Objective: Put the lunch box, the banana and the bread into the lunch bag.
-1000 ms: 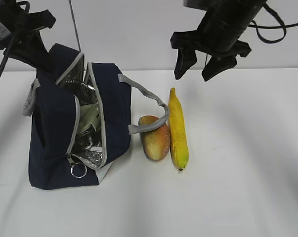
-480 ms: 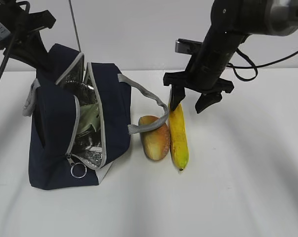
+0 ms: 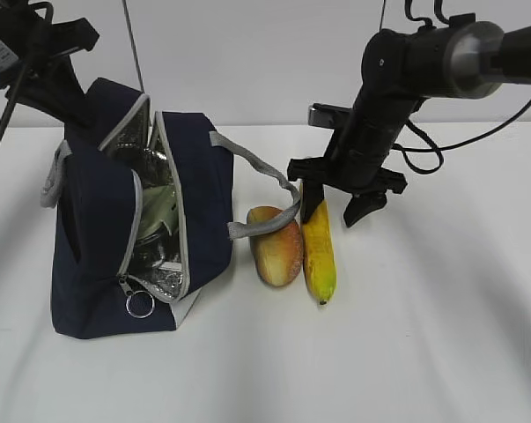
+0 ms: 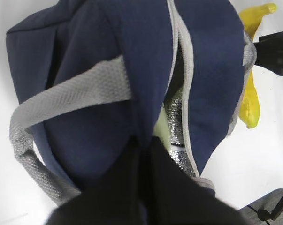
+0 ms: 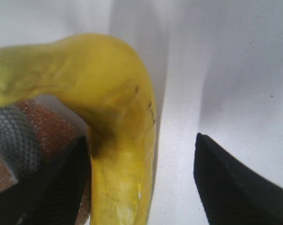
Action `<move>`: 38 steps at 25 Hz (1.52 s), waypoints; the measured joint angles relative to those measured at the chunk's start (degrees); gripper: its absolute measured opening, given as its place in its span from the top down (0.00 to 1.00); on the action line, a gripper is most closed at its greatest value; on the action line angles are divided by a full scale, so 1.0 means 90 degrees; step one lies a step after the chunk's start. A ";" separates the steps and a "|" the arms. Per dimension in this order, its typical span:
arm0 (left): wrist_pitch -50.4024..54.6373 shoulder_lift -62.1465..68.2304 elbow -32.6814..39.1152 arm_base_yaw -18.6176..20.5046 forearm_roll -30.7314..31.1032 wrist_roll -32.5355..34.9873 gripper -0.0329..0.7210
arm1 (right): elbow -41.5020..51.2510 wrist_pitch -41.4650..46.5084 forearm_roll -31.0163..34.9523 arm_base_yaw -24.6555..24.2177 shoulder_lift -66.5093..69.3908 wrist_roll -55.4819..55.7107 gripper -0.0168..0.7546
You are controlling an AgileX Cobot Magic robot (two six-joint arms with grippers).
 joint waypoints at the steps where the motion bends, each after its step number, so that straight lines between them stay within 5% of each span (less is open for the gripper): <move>1: 0.0000 0.0000 0.0000 0.0000 0.0000 0.0000 0.95 | 0.0000 -0.0014 0.0039 0.0000 0.0047 0.0000 0.30; 8: 0.0000 0.0000 0.0000 0.0000 0.0001 0.0000 0.95 | 0.0000 -0.0038 0.0284 0.0000 0.0267 0.0000 0.31; 11: 0.0000 0.0000 0.0000 0.0000 0.0001 0.0000 0.95 | 0.0000 -0.0044 0.0300 0.0000 0.0267 -0.0051 0.39; 13: 0.0000 0.0000 0.0000 0.0000 0.0001 0.0000 0.95 | 0.0000 -0.0053 0.0336 0.0000 0.0267 -0.0092 0.53; 18: 0.0000 0.0000 0.0000 0.0000 0.0001 0.0000 0.95 | -0.0011 -0.0033 0.0317 0.0000 0.0267 -0.0108 0.57; 29: 0.0000 0.0000 0.0000 0.0000 0.0007 0.0000 0.95 | -0.1532 0.1181 -0.1177 -0.0256 -0.0579 -0.0120 0.57; 31: 0.0000 0.0000 0.0000 0.0000 0.0007 0.0000 0.95 | -0.1929 0.1257 -0.0647 -0.0256 -0.0802 -0.0246 0.57; 38: 0.0000 0.0000 0.0000 0.0000 0.0001 0.0000 0.95 | -0.2269 0.1183 0.3247 -0.0053 -0.1026 -0.2016 0.57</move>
